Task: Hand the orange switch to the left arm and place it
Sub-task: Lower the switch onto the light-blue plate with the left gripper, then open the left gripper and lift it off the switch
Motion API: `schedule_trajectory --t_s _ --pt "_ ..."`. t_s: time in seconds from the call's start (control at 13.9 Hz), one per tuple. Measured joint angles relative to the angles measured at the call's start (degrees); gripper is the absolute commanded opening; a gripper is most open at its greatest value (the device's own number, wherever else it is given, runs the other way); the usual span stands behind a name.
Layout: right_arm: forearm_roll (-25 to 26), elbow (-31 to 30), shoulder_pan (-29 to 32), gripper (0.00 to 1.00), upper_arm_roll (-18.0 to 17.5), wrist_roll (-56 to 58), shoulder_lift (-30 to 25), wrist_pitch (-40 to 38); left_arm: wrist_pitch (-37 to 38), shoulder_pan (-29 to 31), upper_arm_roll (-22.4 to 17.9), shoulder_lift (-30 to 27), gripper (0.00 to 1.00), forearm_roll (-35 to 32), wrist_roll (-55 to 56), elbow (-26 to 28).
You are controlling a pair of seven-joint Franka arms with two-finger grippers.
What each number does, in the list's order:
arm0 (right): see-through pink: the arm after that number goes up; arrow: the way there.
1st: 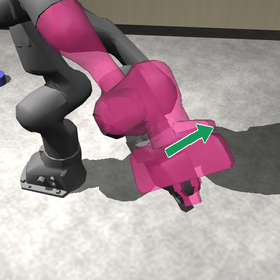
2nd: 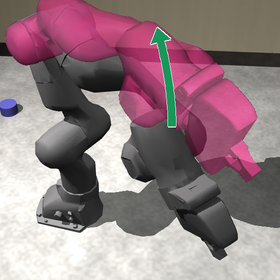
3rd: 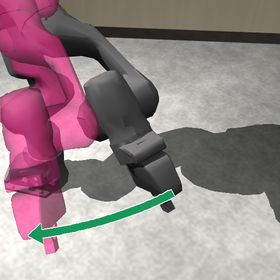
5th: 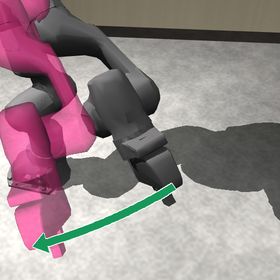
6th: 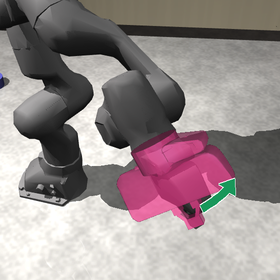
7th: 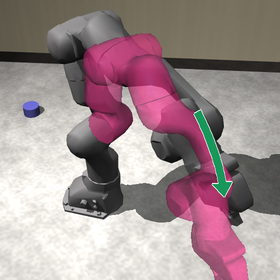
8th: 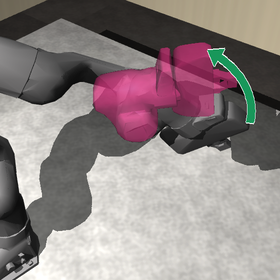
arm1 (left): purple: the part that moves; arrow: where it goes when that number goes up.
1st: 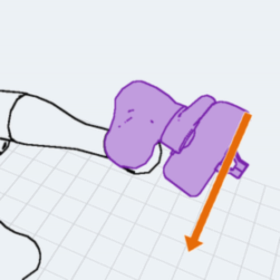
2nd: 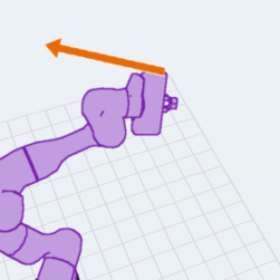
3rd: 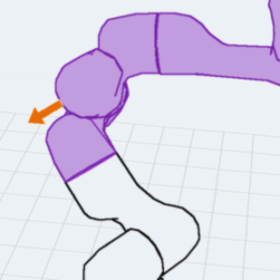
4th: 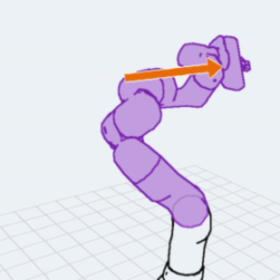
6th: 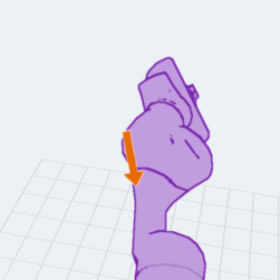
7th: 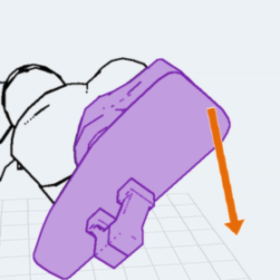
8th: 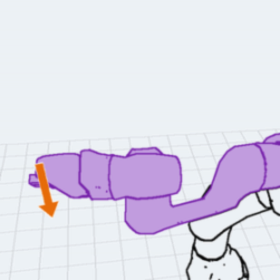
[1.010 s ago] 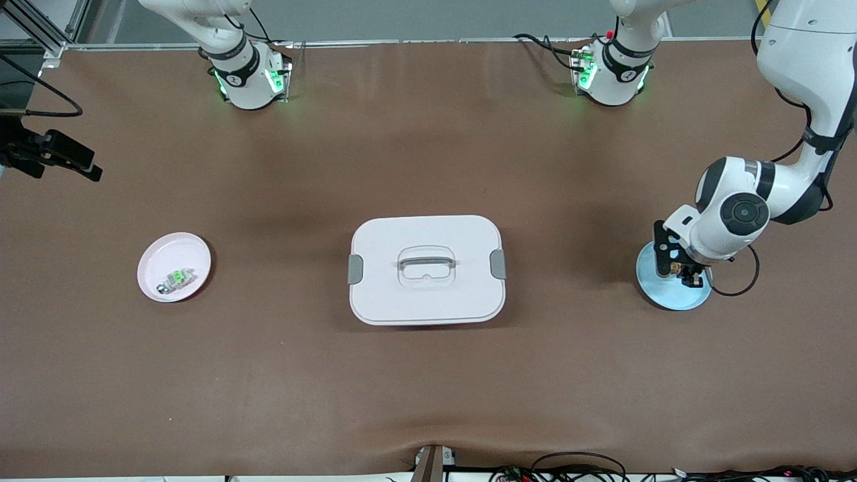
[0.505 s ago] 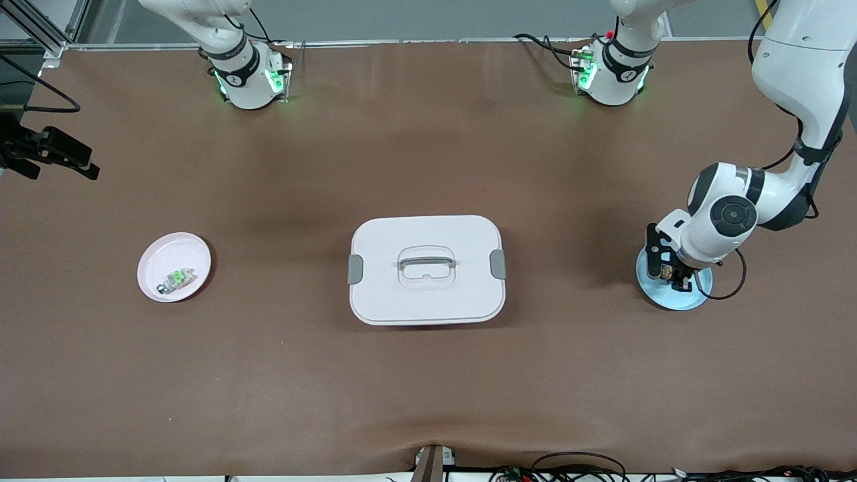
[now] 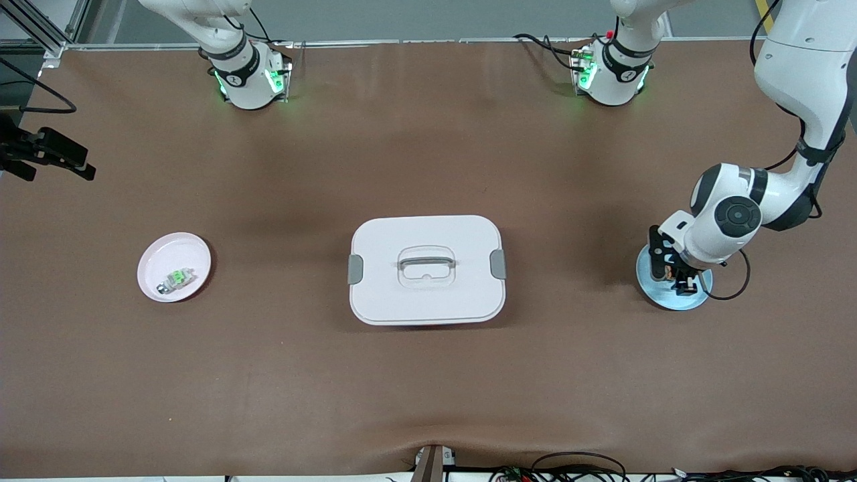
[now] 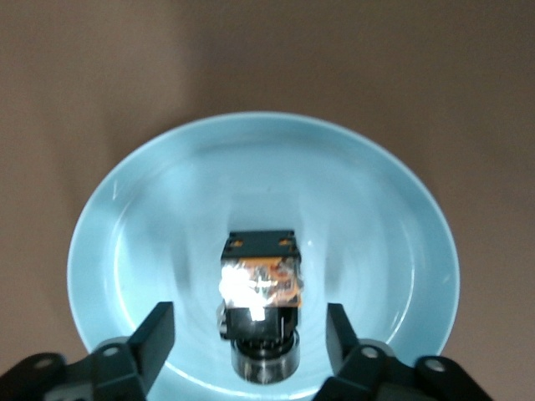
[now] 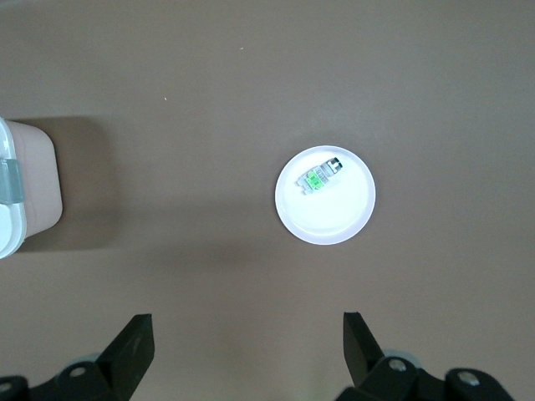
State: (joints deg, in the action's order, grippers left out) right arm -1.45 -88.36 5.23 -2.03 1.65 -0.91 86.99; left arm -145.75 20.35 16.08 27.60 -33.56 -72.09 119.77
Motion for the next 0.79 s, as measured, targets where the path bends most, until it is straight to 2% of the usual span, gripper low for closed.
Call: schedule_trajectory --t_s 0.14,0.36,0.58,0.79 --pt "0.0 0.0 0.0 1.0 0.0 -0.13 0.0 0.0 0.51 0.54 0.55 -1.41 1.0 1.12 0.82 -0.64" --pt "0.0 0.0 0.0 1.0 -0.11 -0.13 0.0 -0.01 6.99 0.53 2.25 -5.43 1.0 10.03 3.03 -3.29" --pt "0.0 0.0 0.0 1.0 -0.27 -0.13 0.01 -0.01 16.0 0.48 3.25 -8.39 1.0 16.67 13.12 -8.78" --pt "0.0 0.0 0.0 1.0 -0.36 -0.05 0.01 -0.01 19.0 0.47 5.08 -8.75 1.0 18.77 24.87 -11.72"
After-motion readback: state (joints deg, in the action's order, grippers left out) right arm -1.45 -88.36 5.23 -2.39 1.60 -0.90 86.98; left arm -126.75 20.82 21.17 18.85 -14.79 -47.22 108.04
